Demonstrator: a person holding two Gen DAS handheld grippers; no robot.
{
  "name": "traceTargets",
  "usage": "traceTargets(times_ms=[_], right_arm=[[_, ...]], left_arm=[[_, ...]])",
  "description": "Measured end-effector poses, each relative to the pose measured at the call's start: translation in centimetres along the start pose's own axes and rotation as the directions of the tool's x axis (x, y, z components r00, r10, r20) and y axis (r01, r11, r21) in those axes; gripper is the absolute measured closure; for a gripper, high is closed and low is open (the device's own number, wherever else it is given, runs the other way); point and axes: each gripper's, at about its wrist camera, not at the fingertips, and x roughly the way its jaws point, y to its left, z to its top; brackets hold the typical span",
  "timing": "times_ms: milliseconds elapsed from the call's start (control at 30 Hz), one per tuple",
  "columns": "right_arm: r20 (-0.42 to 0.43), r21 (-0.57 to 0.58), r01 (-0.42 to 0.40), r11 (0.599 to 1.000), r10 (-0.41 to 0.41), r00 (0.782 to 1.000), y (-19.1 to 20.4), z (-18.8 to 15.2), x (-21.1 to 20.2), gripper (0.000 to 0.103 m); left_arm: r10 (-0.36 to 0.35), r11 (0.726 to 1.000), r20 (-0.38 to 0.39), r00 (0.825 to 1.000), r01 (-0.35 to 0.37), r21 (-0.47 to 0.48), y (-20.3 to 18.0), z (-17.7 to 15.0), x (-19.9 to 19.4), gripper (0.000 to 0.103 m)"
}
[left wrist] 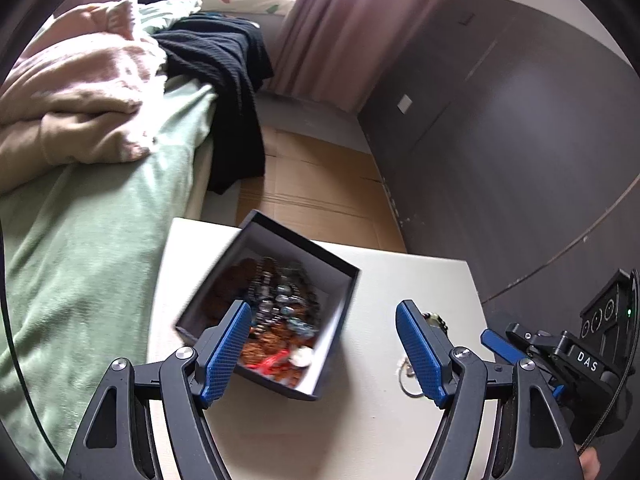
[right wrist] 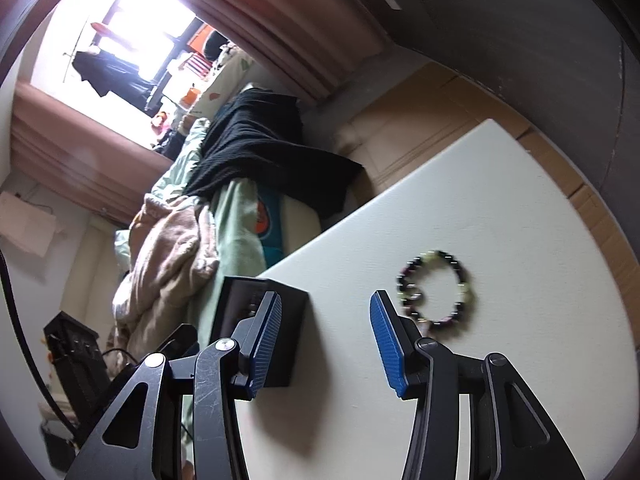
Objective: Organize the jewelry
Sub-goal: 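Open the right gripper over the box to drop the dark bead bracelet, then reach the left gripper to the butterfly pendant and close on it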
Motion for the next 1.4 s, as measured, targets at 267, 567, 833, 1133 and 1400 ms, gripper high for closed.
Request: traceTargets(times_ms=[267,567,833,1133,1400], right_arm=[[-0.035,0.054,0.051,0.997,-0.049,0.998,-3.6,0.7,-1.6,0.023],[-0.055,0.096,0.066,0.993,-0.061,0.997,-6.0,1.2,-2.9,0.009],[-0.058,0.182,0.106,0.978,-0.097,0.994,-8.8,1.8,-3.4,0.009],[-0.054,0.181,0.132,0.975,-0.124,0.991,-9.7,2.5,-4.1,0.009],[-0.062,0.196,0.139,0.971,-0.129,0.99,-10.4,2.5,-4.2,0.009]], left_arm=[[0.006,0.996,-0.026,1.0,-0.004,0.094,-3.9,-1.2,1.6,0.028],[0.038,0.979,-0.086,0.996,-0.02,0.202,-8.0,-3.0,4.5,0.028],[0.067,0.96,-0.137,0.988,-0.026,0.279,-11.0,-4.7,8.0,0.028],[0.123,0.93,-0.167,0.978,-0.055,0.364,-13.0,-6.9,11.4,0.028],[0.158,0.915,-0.143,0.977,-0.091,0.393,-13.4,-8.0,12.6,0.034]])
